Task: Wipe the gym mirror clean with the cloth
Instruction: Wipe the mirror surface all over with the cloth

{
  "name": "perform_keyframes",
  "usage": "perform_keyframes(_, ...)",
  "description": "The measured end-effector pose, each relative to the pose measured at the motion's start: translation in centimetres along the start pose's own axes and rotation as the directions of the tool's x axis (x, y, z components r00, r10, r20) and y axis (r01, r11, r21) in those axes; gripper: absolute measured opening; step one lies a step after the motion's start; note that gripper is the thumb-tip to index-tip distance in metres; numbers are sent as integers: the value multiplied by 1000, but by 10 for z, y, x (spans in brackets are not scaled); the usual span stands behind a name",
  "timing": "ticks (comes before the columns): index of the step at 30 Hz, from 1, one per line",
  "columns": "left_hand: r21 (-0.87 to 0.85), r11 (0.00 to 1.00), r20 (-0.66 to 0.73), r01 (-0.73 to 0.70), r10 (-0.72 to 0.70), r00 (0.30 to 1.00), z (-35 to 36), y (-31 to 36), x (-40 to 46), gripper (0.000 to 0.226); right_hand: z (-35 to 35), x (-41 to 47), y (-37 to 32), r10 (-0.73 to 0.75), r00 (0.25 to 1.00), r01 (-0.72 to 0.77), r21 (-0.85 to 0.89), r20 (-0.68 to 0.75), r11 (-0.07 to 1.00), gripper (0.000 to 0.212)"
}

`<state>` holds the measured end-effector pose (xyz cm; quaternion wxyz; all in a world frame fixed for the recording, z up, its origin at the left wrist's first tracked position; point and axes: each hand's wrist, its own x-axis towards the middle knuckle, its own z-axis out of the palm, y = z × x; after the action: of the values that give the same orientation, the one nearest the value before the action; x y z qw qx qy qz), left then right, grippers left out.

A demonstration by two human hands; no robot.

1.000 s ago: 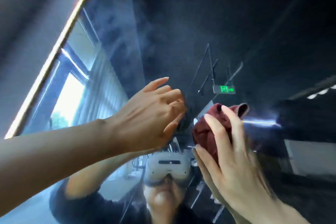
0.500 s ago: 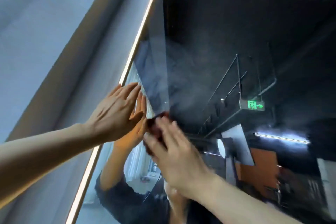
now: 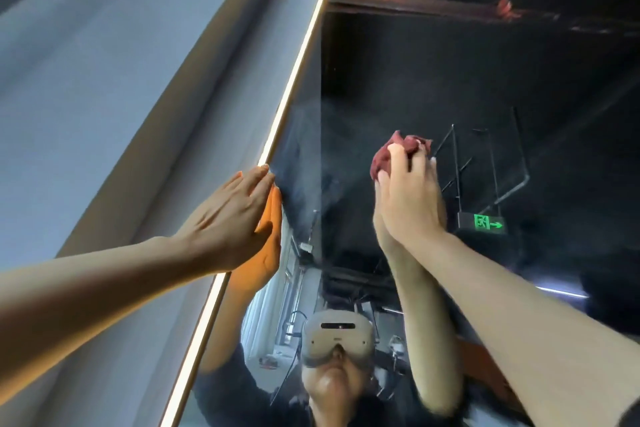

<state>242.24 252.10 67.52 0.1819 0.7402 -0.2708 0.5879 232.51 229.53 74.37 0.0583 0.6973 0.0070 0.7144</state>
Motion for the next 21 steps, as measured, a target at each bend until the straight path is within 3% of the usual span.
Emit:
perform_keyframes(1,-70,996,38,-46,48,998,30,-16,13,74,5,-4,-19,-60,997,60,9,42,998,46)
perform_keyframes(2,5,997,4,-81,80,997,66,-44,26,71,11,-20,-39,-235,965,232,33,121,972,45)
perform_keyframes(4,-76,995,-61,-62,57,997,117,-85,48,71,14,-47,-55,-602,762,590,124,239,797,42)
perform_keyframes(5,-64,997,-35,-31,29,999,103,-83,42,76,11,-39,-48,-656,713,646,134,249,752,40)
perform_keyframes(6,-83,996,100,-39,47,994,70,-55,29,81,9,-19,-39,-605,758,599,106,244,794,38)
perform_keyframes(7,-142,990,94,-19,33,995,30,-24,12,82,11,7,-28,-478,855,477,55,201,877,39)
perform_keyframes(9,-31,998,65,54,-52,997,-21,13,2,80,12,41,-22,-174,981,173,24,83,985,43)
perform_keyframes(10,-43,998,-11,52,-52,999,-4,8,11,79,18,40,-33,-149,988,148,38,48,988,45)
perform_keyframes(11,-94,992,-29,82,-85,996,12,-2,19,79,23,31,-49,-241,968,237,49,75,970,46)
perform_keyframes(13,-111,993,0,-40,40,999,24,-3,25,82,30,-3,-69,-540,820,527,122,191,841,43)
perform_keyframes(14,-145,988,-46,-59,53,998,32,-11,31,85,25,-12,-68,-632,741,613,155,228,775,41)
perform_keyframes(15,-114,993,-72,-40,32,997,27,-13,30,87,20,-4,-58,-637,731,621,151,245,769,40)
perform_keyframes(18,-6,1000,-108,1,-2,994,-3,-7,18,90,21,61,-28,-366,925,364,36,103,931,40)
perform_keyframes(19,8,1000,-94,11,-10,996,-13,-4,10,92,23,80,-27,-271,961,271,0,56,963,42)
perform_keyframes(21,-42,999,-137,13,-19,990,-6,-5,14,92,33,100,-45,-230,971,231,1,67,973,45)
